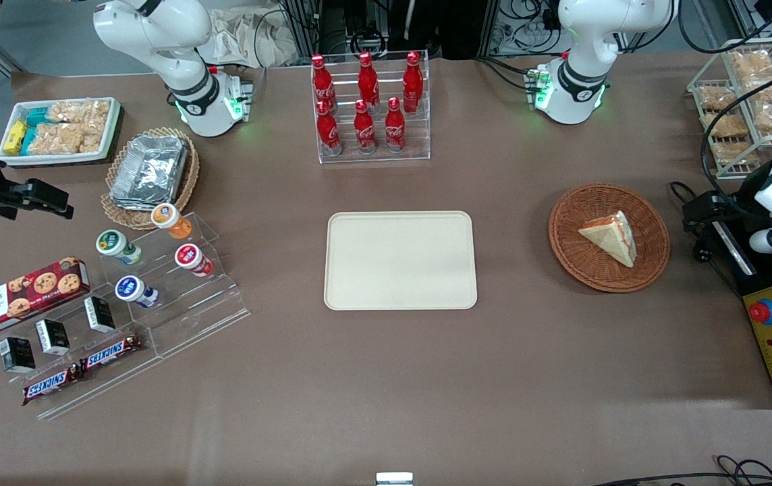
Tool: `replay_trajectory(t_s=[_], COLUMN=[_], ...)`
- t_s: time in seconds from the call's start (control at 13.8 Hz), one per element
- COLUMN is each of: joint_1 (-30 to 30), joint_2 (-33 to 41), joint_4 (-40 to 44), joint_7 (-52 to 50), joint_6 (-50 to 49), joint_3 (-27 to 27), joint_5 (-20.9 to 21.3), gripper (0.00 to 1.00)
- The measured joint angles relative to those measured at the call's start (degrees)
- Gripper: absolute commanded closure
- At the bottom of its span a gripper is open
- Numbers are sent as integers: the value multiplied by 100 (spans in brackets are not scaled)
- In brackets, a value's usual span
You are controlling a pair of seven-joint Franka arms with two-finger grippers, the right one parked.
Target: Place sandwich from basket to tray
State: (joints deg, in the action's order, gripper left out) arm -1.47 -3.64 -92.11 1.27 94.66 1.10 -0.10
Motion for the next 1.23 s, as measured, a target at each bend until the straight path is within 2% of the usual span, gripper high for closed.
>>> replay_trajectory(t_s=[0.58,1.23], joint_1=[-1,-4], joint_2=[0,91], joint_4=[0,14], joint_7=[-7,-249], joint_6=[-60,-795], joint_3=[-1,-43], joint_5=[-4,-8], gripper=[0,0])
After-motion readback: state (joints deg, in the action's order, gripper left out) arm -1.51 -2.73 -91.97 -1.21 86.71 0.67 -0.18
